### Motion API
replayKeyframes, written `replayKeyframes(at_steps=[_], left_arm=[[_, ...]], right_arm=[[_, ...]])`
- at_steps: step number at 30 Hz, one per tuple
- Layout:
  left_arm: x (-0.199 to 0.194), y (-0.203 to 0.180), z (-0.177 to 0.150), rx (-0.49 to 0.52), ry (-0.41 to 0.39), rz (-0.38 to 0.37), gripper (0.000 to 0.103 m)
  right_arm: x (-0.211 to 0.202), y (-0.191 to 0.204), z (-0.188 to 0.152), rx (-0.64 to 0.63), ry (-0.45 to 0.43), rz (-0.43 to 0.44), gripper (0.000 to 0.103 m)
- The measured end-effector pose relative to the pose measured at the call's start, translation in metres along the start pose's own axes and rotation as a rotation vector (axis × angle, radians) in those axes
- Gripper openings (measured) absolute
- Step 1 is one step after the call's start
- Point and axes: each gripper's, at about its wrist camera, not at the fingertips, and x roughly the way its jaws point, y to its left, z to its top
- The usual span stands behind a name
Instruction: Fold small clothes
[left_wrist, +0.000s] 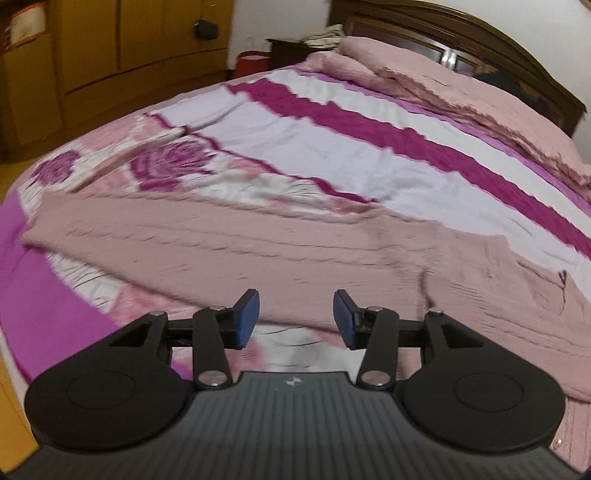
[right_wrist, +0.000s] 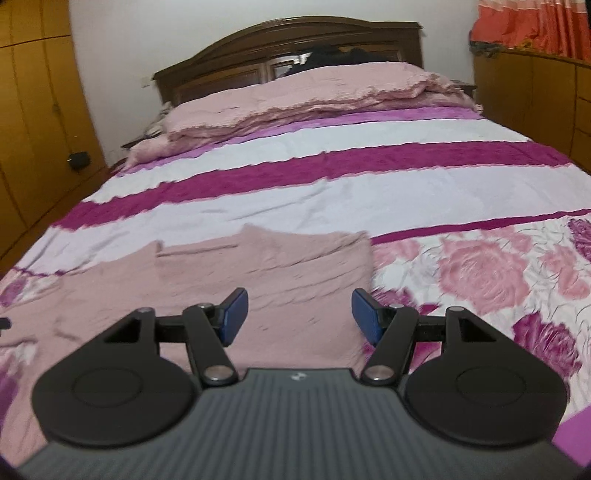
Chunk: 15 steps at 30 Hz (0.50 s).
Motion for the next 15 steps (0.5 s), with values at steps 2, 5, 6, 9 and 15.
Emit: replayKeyframes(at_steps=[2,5,6,9,15], left_arm=[[-0.002,0.016,-0.001,-0.047,0.009,-0.007,0.053],[-0.003,0.042,-0.003,-0.140,0.018,-0.027,0.053],[-0.001,0.049,-0.003,-0.168,0.020,-0.030,0.053],[0.005,0.071,-0.004,-0.262,0.015,-0.042,0.054],[0.033,0.105,-0.001,-0.439,0.001,-0.040,0.059]], right_arm=[[-0.006,0.009,-0.006,-0.008,0.011,0.015,0.064],[-0.010,0.021,-0.019,-0.011,0.034,0.028,0.064],[-0.011,0.025,-0.024,-0.016,0.042,0.029,0.064],[-0.012,0.035,-0.036,-0.058,0.072,0.013,0.064],[-0.014,0.036,-0.052,-0.064,0.112,-0.032,0.064]])
